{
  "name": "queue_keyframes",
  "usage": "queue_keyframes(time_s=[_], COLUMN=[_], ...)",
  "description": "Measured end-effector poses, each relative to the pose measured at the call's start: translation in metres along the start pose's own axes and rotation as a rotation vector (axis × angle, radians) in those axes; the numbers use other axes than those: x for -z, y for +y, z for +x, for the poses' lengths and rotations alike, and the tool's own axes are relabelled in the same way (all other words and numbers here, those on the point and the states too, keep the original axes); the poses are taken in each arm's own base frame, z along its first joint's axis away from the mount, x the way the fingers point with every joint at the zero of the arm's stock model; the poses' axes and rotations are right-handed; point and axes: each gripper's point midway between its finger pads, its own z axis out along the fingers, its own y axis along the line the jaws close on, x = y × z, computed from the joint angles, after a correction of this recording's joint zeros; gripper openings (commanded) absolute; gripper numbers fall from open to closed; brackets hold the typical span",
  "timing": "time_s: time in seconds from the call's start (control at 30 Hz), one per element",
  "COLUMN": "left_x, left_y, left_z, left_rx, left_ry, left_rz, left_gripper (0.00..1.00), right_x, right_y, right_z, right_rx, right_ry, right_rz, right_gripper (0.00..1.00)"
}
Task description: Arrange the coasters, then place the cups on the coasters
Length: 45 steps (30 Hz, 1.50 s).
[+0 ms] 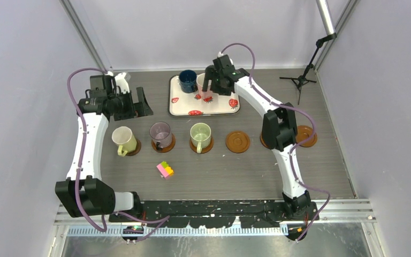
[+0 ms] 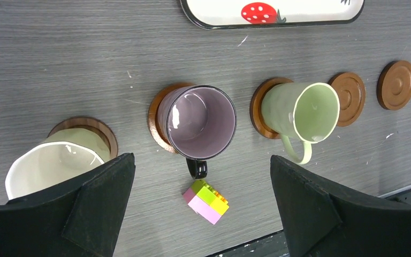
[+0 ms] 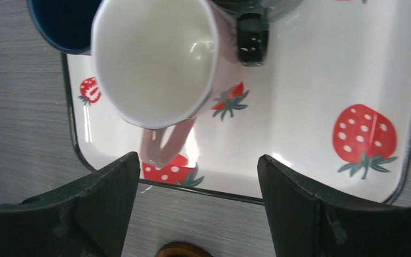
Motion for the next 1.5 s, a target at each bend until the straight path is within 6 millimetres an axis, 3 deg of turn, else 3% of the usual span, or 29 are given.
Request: queue_keyframes(time_s=[0.33,0.5,0.63,1.17,1.33,1.5], left_x=[-0.006,-0.007,-0.008,-0.009,-0.01,-0.01], left_y=[-0.001,-0.002,-0.002,-0.001,-0.001,0.0], left_z=[0.002,-0.001,-0.002,-0.002,0.0,0.001], left_rx=[0.026,0.03,0.035,0.038,0.039,0.04], left_ry=[-0.002,-0.013,-0.019,-0.02,-0.017,-0.015], left_rz=[0.015,0.019,0.02,0.02,0.02,0.019], left_gripper=[1.0,1.0,1.0,1.0,1.0,1.0], right_x=[-0.014,-0.035,-0.045,-0.043,-0.042,-0.037], right_y=[0.034,0.024,0.014,0.001,-0.001,-0.004], right_z=[-0.004,0.007,0.013,0.006,0.007,0.012], right_rx=[0.016,0.017,0.014,0.118,0.159,0.222], right_ry=[-0.059,-0.061,-0.055,-0.079,-0.064,-0.042], right_rz=[-0.018,0.046,0.088,0.146,0.135,0.117], right_gripper=[0.82,0.61,0.53,0.2,0.01,0.0])
